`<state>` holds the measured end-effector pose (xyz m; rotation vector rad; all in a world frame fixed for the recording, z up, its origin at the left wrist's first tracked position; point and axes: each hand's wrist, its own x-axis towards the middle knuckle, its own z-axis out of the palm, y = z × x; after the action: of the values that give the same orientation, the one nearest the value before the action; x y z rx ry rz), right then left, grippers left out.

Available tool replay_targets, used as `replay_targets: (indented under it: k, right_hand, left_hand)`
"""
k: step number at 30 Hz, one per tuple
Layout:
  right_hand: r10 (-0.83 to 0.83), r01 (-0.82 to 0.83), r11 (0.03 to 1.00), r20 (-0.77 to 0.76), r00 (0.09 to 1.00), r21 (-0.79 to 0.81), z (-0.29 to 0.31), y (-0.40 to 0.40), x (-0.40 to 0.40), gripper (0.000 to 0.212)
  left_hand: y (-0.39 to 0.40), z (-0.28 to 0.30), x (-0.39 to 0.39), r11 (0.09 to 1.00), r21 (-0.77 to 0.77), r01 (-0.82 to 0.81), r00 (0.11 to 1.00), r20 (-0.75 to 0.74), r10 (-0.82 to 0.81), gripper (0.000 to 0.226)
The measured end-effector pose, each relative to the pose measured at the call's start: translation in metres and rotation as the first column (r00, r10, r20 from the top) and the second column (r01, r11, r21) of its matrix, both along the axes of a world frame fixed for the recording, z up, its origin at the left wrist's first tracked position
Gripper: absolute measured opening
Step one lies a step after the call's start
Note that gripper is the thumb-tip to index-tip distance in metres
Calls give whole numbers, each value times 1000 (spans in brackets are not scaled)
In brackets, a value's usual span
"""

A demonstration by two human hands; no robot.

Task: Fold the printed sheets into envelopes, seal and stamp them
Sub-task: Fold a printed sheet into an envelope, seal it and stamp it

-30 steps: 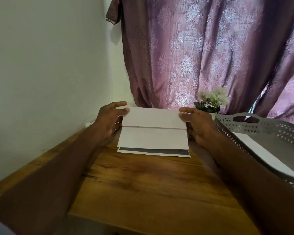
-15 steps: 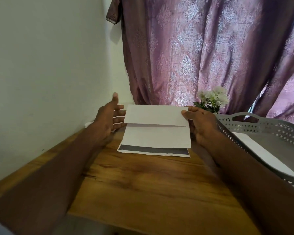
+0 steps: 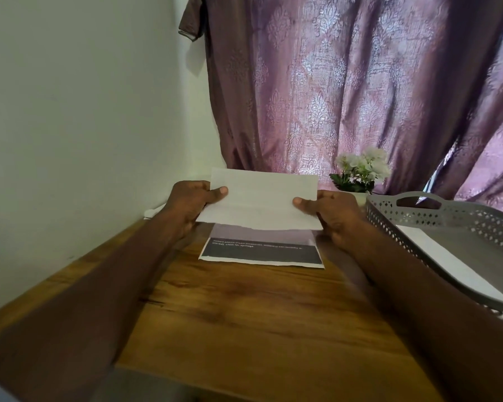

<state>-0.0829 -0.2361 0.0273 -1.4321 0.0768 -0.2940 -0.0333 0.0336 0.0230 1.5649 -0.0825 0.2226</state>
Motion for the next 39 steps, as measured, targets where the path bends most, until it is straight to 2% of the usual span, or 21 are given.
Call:
replay_targets:
  k: [4,11,13,16,19,22,26,29,31,34,36,39]
  right_hand:
    - [0,0,1000,21,1000,26,0,0,0,21]
    - [2,-1,1000,19,1000,-5,-2,-5,4,26]
    - [-2,2,1000,25,1000,4,-2,-7,7,30]
    - [-2,1,999,21,1000,39,-2,-9,10,36]
    - [-12,12,1000,2,1000,3,-4,-10,14,22]
    - [-28,28,1000,-18,999,9,-3,-8,13,32]
    - [28,-23,997,-66,997,68,1,-4,7,23]
    - [66,-57,993,-87,994,105,2,-5,4,34]
    - [68,-57,990,-82,994,125,3,-6,2,35]
    - [38,-32,993,-51,998,111,2,-4,2,25]
    - [-1,4,998,-35,999,63,0,1,4,33]
    - [-136,140,981,38,990,-131,-5,8,5,39]
  left_hand:
    - [-2,1,-2,1000,-19,-15,1000,18,15,26]
    - [-2,0,-2,991,-119,59,998,23,-57,13]
    - [-1,1,0,981,-167,102,995,8,-102,16]
    - [1,1,3,980,-158,118,992,-14,-122,18]
    - [1,2,4,980,-180,87,996,-10,-90,23]
    - [2,2,4,977,-207,57,996,-52,-69,26]
    - [2,4,2,970,-237,54,989,-119,-84,24]
    - [5,5,1,955,-295,44,986,-139,-89,35]
    - [7,4,0,942,-329,60,984,-141,-113,35]
    - [5,4,-2,957,-280,76,987,-113,-112,23]
    - [1,4,-4,978,-198,63,993,-88,-82,24]
    - [-4,4,-8,998,-60,29,999,-41,-32,20]
